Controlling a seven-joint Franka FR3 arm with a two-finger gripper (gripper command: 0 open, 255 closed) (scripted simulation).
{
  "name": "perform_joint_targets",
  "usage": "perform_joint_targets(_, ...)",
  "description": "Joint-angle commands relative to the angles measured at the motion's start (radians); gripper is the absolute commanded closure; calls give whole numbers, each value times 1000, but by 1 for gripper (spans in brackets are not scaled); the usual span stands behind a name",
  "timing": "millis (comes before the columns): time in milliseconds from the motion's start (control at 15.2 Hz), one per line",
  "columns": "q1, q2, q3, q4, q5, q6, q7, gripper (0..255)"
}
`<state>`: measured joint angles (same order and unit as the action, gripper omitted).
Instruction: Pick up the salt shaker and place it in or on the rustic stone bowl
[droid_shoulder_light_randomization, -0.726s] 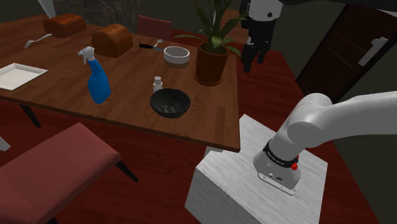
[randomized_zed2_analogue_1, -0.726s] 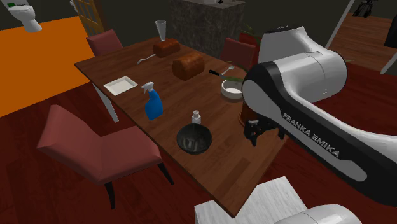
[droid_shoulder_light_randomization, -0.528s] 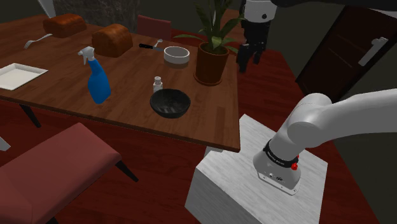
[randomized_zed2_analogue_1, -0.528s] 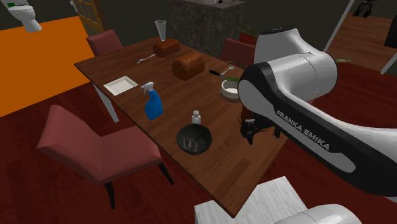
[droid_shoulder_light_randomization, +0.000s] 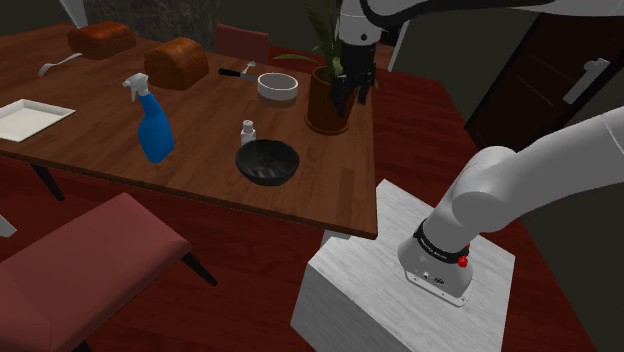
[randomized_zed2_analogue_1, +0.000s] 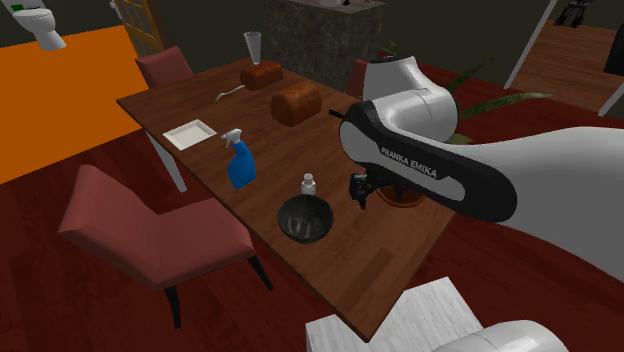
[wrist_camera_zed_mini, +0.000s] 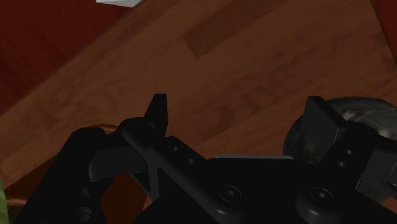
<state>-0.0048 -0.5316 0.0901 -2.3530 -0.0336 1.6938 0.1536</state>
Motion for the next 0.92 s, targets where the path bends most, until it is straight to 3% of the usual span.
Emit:
perform_joint_targets(0, 5, 72, 11, 30, 7, 52, 11, 0)
perform_joint_targets(858, 25, 540, 55, 345, -3, 261, 56, 0)
